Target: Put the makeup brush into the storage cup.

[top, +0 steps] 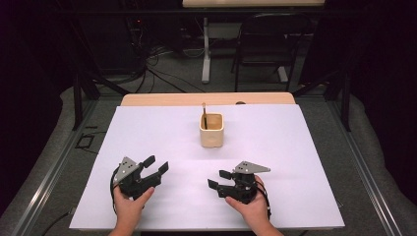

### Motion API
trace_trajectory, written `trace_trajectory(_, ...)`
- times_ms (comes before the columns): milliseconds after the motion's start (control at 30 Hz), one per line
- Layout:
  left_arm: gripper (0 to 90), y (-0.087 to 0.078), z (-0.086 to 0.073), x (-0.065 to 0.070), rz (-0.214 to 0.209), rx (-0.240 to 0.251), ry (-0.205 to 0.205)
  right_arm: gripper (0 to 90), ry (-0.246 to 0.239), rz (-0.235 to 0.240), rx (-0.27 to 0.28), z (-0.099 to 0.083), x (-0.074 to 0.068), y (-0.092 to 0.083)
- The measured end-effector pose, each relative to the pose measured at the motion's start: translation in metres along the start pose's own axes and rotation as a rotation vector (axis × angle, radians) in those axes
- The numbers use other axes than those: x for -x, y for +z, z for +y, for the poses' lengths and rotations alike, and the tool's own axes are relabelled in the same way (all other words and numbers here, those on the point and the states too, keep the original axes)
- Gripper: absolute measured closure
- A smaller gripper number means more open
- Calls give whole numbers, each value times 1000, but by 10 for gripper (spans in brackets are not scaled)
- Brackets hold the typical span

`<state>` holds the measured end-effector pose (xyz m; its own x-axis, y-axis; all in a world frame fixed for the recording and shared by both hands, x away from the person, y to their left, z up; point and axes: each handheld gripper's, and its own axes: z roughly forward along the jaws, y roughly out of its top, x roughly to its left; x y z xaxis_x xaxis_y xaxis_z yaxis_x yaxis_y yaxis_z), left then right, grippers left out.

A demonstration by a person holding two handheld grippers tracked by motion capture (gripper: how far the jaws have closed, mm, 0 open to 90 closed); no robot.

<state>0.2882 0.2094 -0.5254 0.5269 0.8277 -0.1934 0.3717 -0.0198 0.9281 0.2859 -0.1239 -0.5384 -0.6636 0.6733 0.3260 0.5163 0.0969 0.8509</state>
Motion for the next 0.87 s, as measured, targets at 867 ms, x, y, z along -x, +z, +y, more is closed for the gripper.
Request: trace_trajectory(867,381,4,-3,-8,10,-23,-54,397,12,18,-18,-1,1,2)
